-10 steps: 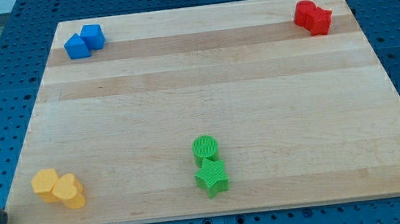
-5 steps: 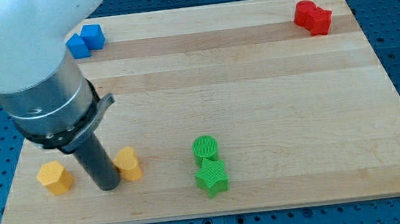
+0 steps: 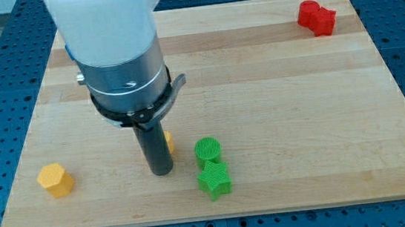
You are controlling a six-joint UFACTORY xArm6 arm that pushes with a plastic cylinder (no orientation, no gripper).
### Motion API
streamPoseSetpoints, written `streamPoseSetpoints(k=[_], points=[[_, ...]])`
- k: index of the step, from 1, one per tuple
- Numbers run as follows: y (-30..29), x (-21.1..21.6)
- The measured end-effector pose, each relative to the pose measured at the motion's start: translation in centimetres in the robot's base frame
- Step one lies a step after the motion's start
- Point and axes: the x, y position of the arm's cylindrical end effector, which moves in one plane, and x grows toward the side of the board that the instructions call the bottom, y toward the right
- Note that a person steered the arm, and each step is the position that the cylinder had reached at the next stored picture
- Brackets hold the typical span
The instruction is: Push the yellow heart above the green circle
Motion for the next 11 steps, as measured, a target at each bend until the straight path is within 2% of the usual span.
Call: streamPoseSetpoints(k=[1,2,5,6,7,10,11], points=[[-0.5,-0.3],[0.9,-3.8],[-1.9,-4.2],[-1.7,-6.7],[-0.3,-7.3],[1.0,-6.9],[-1.1,-9.1]])
